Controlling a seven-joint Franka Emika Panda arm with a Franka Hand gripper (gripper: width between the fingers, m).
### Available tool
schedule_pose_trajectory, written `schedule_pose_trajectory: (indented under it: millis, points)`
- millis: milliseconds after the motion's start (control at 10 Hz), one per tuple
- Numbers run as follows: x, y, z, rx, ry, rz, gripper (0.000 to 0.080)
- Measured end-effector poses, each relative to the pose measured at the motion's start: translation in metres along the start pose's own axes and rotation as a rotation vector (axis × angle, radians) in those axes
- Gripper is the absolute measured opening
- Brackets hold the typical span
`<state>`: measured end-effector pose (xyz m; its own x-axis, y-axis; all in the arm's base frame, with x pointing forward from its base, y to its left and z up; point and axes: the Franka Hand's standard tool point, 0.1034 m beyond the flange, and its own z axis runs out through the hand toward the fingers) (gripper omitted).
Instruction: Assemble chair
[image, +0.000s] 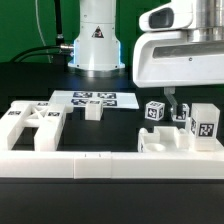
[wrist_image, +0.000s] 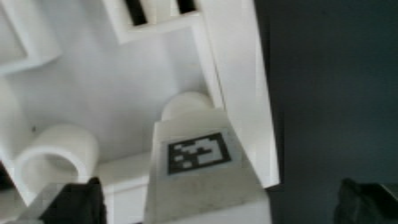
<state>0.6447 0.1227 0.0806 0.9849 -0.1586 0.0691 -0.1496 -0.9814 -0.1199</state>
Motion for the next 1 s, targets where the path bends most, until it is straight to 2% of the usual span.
schedule_pose_trajectory:
  millis: [400,800,1000]
  points:
    - [0.0008,0.0039,0.0006,-0.009,0.002,-0.279,0.0649]
    - [0.0003,0.0046,-0.0003,-0.054,-0.023,-0.743,0.0649]
    - [-0.0008,0.0017,0.0007,-0.058,-0.038,-0.897,0.0649]
